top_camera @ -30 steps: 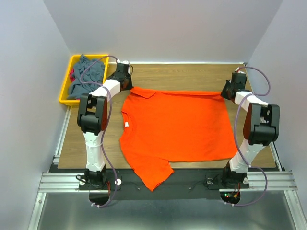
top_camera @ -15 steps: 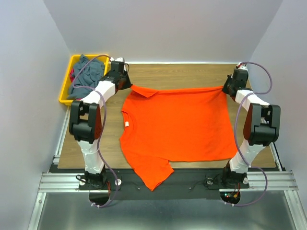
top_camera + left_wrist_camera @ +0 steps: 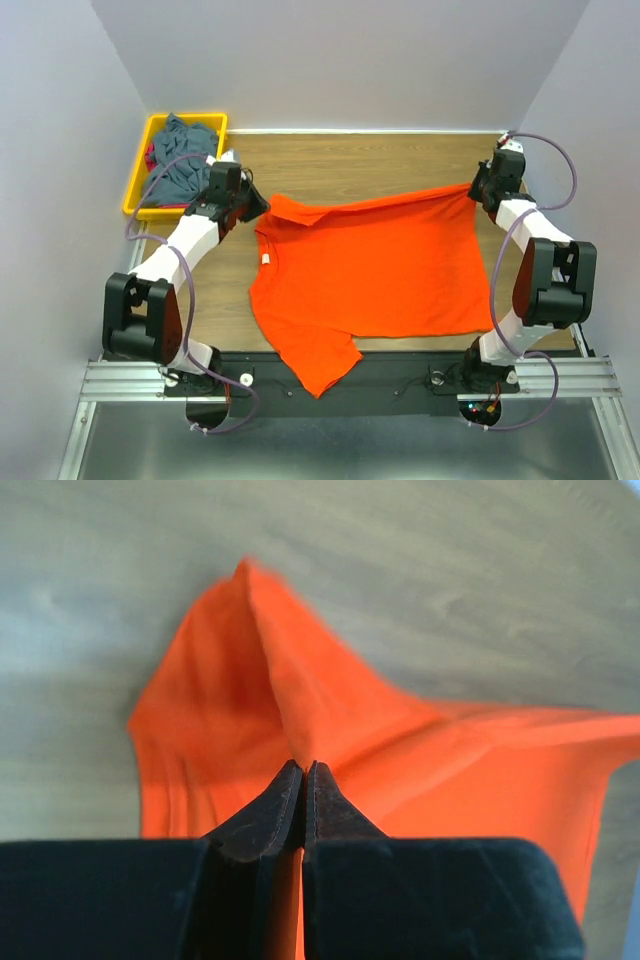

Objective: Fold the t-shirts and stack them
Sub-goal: Fold the tshirt

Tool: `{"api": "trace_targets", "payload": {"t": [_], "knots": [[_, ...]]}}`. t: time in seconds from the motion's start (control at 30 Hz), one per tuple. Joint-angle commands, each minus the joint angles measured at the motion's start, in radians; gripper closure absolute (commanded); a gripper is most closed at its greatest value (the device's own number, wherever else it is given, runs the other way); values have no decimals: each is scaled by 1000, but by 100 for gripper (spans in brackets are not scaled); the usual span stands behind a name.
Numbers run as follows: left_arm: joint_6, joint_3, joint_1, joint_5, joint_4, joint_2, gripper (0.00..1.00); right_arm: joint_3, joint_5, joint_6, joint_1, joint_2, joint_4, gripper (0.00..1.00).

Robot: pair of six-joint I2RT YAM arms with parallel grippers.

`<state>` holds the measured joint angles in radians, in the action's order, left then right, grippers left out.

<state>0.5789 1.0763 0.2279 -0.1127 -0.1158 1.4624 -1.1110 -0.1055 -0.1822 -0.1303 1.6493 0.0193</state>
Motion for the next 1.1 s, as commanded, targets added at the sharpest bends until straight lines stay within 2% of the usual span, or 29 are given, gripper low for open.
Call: {"api": "trace_targets", "payload": {"t": [0.0, 0.17, 0.5, 0.9, 0.97, 1.0, 1.03, 1.07], "knots": [[101, -114, 4, -30, 33, -100, 100, 19, -40, 30, -6, -52, 13, 99], [188, -248, 8, -38, 80, -200, 100, 53, -57, 6, -6, -86, 48, 98], [321, -378, 39, -85, 111, -298, 100, 60, -60, -59, -8, -121, 110, 94], [456, -590, 88, -74, 240, -347, 100, 240, -72, -204, -6, -152, 117, 94], [461, -602, 90, -77, 251, -350, 81, 257, -77, -221, -6, -157, 117, 92], [451, -607, 90, -76, 248, -361, 61, 266, -79, -232, -8, -161, 120, 82], [444, -608, 90, -73, 242, -369, 51, 269, -80, -237, -6, -166, 123, 75], [435, -602, 90, -53, 234, -388, 44, 269, -77, -241, -6, -180, 126, 62]]}}
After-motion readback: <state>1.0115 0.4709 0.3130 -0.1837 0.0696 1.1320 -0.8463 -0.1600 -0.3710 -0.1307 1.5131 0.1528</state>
